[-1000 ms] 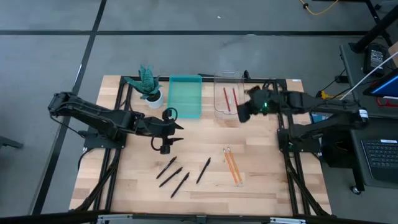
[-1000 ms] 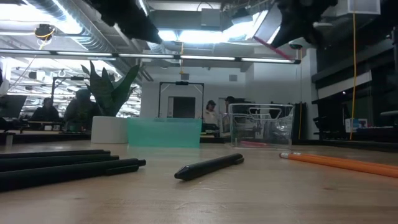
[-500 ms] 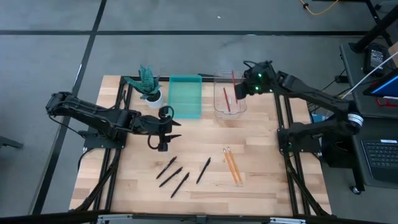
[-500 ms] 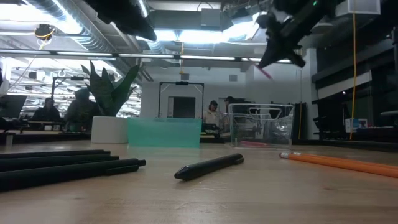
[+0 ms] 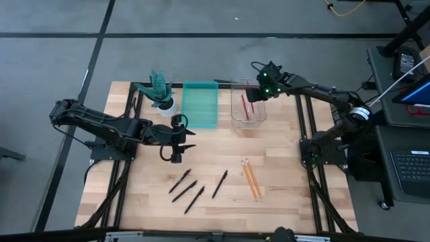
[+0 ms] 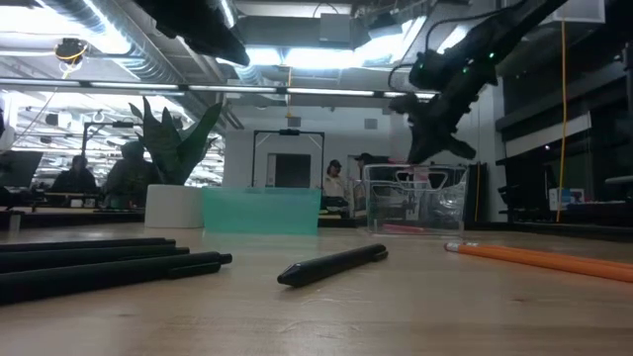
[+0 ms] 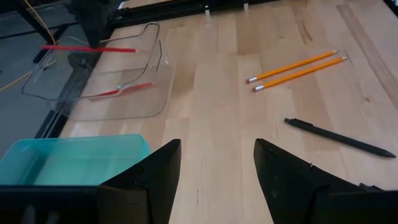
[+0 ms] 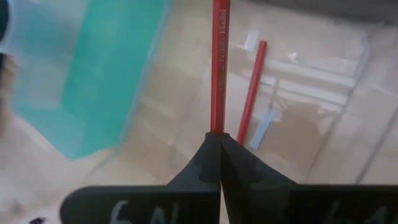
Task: Sort pens & pencils
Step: Put the red pencil into the transparent bin
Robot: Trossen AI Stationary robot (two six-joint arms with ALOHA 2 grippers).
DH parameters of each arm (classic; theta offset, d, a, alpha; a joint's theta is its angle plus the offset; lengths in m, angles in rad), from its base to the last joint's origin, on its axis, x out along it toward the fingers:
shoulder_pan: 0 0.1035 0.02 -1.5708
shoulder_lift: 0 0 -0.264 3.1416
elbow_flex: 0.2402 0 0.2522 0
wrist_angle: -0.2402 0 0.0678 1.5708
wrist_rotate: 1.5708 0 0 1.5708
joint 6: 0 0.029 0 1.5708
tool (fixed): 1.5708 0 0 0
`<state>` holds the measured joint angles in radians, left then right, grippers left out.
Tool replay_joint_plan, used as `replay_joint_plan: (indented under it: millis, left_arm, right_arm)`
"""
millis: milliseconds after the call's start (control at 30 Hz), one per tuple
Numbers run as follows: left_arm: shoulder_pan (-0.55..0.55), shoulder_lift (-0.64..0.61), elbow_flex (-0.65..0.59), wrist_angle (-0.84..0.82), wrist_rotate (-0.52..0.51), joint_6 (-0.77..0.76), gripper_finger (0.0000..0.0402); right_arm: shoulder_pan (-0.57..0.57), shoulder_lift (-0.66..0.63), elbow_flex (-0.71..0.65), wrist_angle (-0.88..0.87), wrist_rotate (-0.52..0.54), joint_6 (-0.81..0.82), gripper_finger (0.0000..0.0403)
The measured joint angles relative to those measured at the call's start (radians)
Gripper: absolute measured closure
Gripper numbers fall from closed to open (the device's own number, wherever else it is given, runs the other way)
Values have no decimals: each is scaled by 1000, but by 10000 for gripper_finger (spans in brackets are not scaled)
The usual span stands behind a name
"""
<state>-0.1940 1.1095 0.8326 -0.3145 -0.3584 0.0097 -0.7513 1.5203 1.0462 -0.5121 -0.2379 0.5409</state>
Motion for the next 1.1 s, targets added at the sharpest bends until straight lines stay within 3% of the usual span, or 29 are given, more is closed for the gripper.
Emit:
replay_joint_plan:
  millis: [700, 1100]
  left_arm:
    - [0, 0, 0, 0, 1, -34, 204]
    - [0, 0, 0, 0, 3, -34, 204]
  right_arm:
    - [-34, 160, 0, -56, 8, 19, 402]
    - [-34, 187, 0, -53, 9, 2, 338]
